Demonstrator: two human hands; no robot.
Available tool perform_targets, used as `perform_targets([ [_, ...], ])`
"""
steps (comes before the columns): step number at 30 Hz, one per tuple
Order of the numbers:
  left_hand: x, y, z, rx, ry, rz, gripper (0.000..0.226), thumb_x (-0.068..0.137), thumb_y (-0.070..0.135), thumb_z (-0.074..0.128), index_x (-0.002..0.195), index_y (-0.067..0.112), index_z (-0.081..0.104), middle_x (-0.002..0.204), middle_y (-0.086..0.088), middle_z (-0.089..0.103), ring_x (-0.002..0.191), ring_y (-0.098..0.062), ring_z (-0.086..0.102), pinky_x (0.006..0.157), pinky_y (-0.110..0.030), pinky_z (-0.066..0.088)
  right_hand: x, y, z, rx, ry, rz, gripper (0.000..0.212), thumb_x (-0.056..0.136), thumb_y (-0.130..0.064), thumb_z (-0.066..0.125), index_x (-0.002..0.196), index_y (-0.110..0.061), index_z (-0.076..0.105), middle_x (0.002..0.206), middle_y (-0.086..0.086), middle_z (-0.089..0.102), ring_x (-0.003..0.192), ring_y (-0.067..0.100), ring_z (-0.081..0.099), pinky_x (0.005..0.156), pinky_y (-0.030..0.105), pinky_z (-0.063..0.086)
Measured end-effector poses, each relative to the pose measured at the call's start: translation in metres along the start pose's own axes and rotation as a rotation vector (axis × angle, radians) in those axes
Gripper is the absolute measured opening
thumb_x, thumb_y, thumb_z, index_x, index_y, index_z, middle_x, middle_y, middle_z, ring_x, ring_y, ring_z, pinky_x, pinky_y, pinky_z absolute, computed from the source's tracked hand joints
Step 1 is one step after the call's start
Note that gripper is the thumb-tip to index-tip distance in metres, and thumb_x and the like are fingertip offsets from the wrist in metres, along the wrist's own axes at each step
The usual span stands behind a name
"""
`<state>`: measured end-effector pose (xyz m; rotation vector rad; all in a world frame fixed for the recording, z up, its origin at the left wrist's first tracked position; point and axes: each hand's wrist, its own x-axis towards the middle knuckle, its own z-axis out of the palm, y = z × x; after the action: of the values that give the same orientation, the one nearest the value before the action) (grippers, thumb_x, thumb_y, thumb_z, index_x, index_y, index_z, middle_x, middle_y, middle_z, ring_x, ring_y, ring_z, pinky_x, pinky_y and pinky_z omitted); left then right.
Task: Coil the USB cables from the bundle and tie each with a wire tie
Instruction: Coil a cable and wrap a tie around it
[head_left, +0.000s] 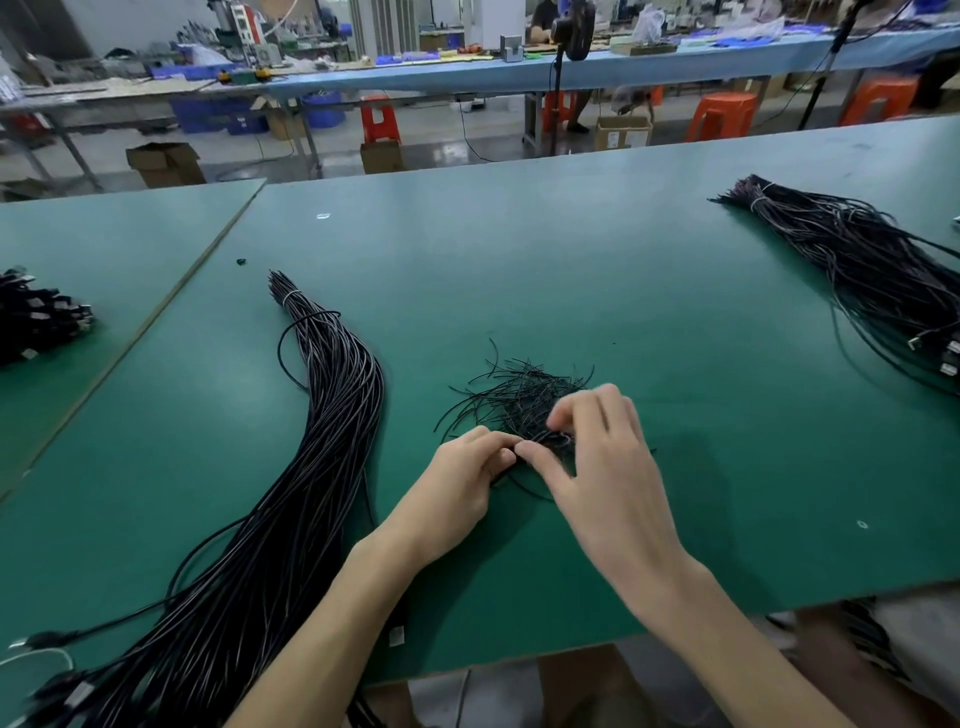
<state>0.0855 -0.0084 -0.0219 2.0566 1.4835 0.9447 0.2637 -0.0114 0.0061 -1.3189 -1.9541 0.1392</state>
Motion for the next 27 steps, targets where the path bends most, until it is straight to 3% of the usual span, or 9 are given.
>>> perform_targets([
  [3, -0.002, 0.003, -0.001, -0.085, -0.009, -0.019, 0.021, 0.108, 0.011, 0.046, 0.11, 0.005, 0.066, 0.094, 0.001, 0.069, 0.085, -0.011, 0.064, 0.077, -0.024, 0.052, 0.005, 0.002, 0.004, -0.065, -0.175, -0.102, 0.041, 0.095, -0.047, 0.064, 0.127, -0.021, 0.063, 0.128, -0.006, 0.059, 0.128, 0.018, 0.047, 0.109, 0.036, 0.032],
  [5, -0.003, 0.005, -0.002, -0.094, 0.029, -0.007, 0.034, 0.109, 0.026, 0.04, 0.098, 0.001, 0.06, 0.08, -0.005, 0.063, 0.071, -0.021, 0.055, 0.067, -0.039, 0.05, 0.002, 0.005, 0.009, -0.076, -0.255, -0.124, 0.037, 0.101, -0.046, 0.056, 0.129, -0.023, 0.064, 0.128, -0.01, 0.062, 0.131, 0.014, 0.047, 0.118, 0.038, 0.021],
  [8, -0.004, 0.009, -0.003, -0.089, 0.074, 0.02, 0.047, 0.108, 0.04, 0.033, 0.089, 0.001, 0.051, 0.072, -0.008, 0.053, 0.064, -0.026, 0.045, 0.062, -0.046, 0.043, -0.005, 0.008, 0.016, -0.038, -0.263, -0.134, 0.032, 0.103, -0.045, 0.051, 0.122, -0.024, 0.067, 0.111, -0.011, 0.065, 0.114, 0.013, 0.054, 0.116, 0.034, 0.022],
  [14, -0.001, 0.006, -0.002, -0.122, 0.117, -0.086, 0.047, 0.107, 0.051, 0.035, 0.084, 0.012, 0.045, 0.069, -0.009, 0.052, 0.064, -0.033, 0.041, 0.062, -0.055, 0.044, -0.009, 0.01, 0.021, -0.023, -0.2, -0.164, 0.018, 0.103, -0.027, 0.061, 0.113, -0.018, 0.072, 0.092, -0.006, 0.056, 0.091, 0.018, 0.054, 0.097, 0.032, 0.035],
  [16, -0.001, 0.005, -0.002, -0.095, 0.094, -0.094, 0.044, 0.102, 0.061, 0.036, 0.084, 0.023, 0.047, 0.07, -0.001, 0.056, 0.062, -0.025, 0.045, 0.062, -0.051, 0.047, -0.009, 0.012, 0.02, -0.023, -0.214, -0.174, 0.018, 0.103, -0.025, 0.062, 0.114, -0.017, 0.072, 0.091, -0.006, 0.055, 0.089, 0.018, 0.053, 0.093, 0.033, 0.04],
  [18, -0.001, 0.004, -0.002, -0.037, 0.061, -0.099, 0.038, 0.095, 0.069, 0.038, 0.088, 0.033, 0.051, 0.075, 0.012, 0.064, 0.061, -0.013, 0.052, 0.06, -0.037, 0.049, -0.01, 0.014, 0.018, -0.017, -0.22, -0.188, 0.016, 0.101, -0.023, 0.065, 0.113, -0.017, 0.072, 0.09, -0.006, 0.054, 0.088, 0.017, 0.052, 0.089, 0.034, 0.044],
  [21, -0.001, 0.003, -0.002, -0.001, 0.023, -0.086, 0.035, 0.093, 0.071, 0.045, 0.091, 0.037, 0.052, 0.079, 0.02, 0.067, 0.062, -0.005, 0.056, 0.06, -0.024, 0.044, -0.011, 0.019, 0.013, 0.029, -0.221, -0.198, 0.017, 0.096, -0.018, 0.071, 0.112, -0.015, 0.071, 0.093, -0.006, 0.058, 0.09, 0.015, 0.053, 0.088, 0.031, 0.049],
  [24, -0.001, 0.002, -0.003, 0.062, 0.018, -0.059, 0.033, 0.094, 0.066, 0.05, 0.093, 0.034, 0.058, 0.076, 0.014, 0.066, 0.067, -0.007, 0.056, 0.064, -0.026, 0.046, -0.011, 0.026, 0.008, 0.073, -0.214, -0.197, 0.017, 0.094, -0.02, 0.074, 0.109, -0.015, 0.069, 0.097, -0.007, 0.064, 0.094, 0.013, 0.055, 0.09, 0.027, 0.047],
  [27, 0.0, 0.002, -0.004, 0.148, 0.082, 0.02, 0.035, 0.098, 0.059, 0.049, 0.097, 0.027, 0.065, 0.083, 0.018, 0.064, 0.081, -0.004, 0.055, 0.08, -0.025, 0.042, -0.007, 0.039, 0.001, 0.084, -0.177, -0.179, 0.016, 0.093, -0.024, 0.073, 0.105, -0.014, 0.069, 0.095, -0.008, 0.064, 0.093, 0.012, 0.054, 0.087, 0.023, 0.045],
])
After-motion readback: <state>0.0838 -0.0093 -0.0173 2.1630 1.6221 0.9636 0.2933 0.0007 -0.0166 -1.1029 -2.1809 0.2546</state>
